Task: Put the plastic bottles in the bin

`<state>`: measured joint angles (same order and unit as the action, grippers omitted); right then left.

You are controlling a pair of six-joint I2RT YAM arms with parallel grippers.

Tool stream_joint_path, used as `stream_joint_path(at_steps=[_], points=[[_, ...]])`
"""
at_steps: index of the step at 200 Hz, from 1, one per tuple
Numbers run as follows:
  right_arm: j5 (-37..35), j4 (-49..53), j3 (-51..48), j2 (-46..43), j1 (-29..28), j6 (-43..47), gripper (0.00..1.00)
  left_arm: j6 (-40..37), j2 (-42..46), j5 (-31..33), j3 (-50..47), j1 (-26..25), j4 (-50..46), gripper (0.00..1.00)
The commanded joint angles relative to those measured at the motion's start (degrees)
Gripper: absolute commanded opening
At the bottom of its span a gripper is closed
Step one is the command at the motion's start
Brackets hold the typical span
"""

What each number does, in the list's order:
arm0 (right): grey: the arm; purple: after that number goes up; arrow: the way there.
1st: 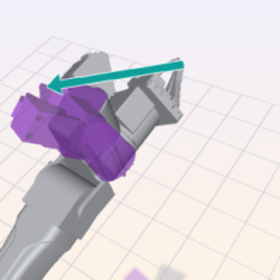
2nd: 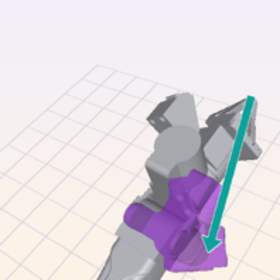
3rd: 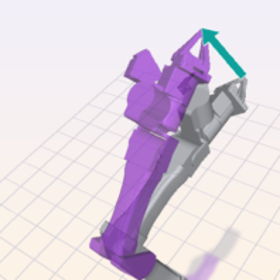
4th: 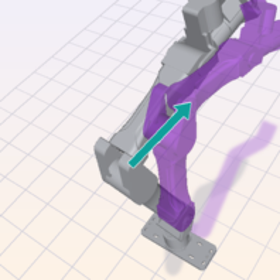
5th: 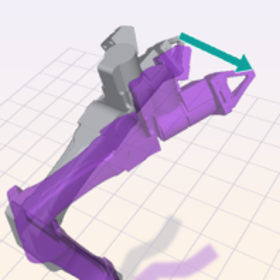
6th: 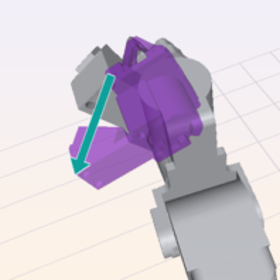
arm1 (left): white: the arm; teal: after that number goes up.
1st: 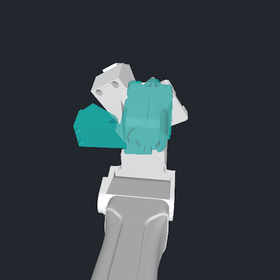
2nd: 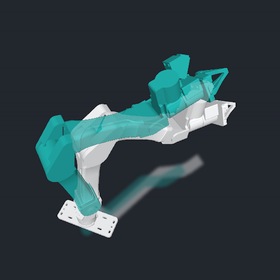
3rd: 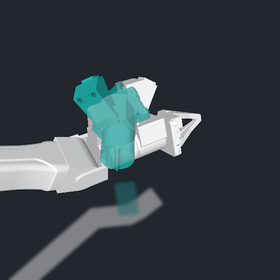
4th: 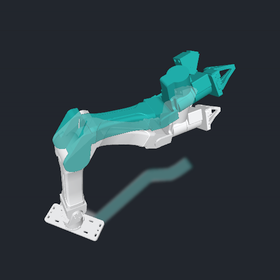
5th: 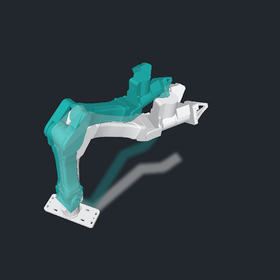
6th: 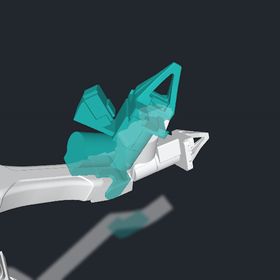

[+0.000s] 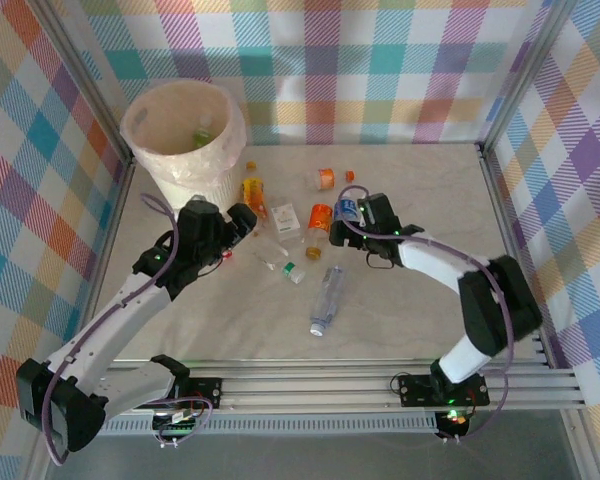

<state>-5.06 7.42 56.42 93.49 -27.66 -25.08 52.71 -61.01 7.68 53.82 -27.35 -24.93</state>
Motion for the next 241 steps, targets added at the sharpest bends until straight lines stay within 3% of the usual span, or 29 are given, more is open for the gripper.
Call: stream_joint_path(at_steps=[1, 58, 142, 205, 241], points=[[-0.8, 3.5, 6.2, 4.9, 0.3, 5.2, 0.94, 1.5, 2.8, 2.9, -0.8, -0.6, -2.1, 1.0], [-7.3, 0.1, 10.0, 13.1, 0.3, 2.7, 0.89, -1.5, 5.7, 7.1, -0.5, -0.6, -4.5, 1.0], [-7.8, -6.5, 8.4, 17.7, 0.2, 2.2, 0.78, -4.0, 0.2, 4.6, 2.9, -0.5, -5.3, 1.0], [-10.1, -9.0, 5.5, 15.4, 0.2, 3.6, 0.69, -2.2, 0.7, 7.8, 1.8, -0.5, -5.2, 1.0], [-13.3, -11.0, 2.1, 11.8, 0.2, 2.9, 0.59, -3.0, 0.9, 6.4, 0.7, -0.5, -2.4, 1.0]])
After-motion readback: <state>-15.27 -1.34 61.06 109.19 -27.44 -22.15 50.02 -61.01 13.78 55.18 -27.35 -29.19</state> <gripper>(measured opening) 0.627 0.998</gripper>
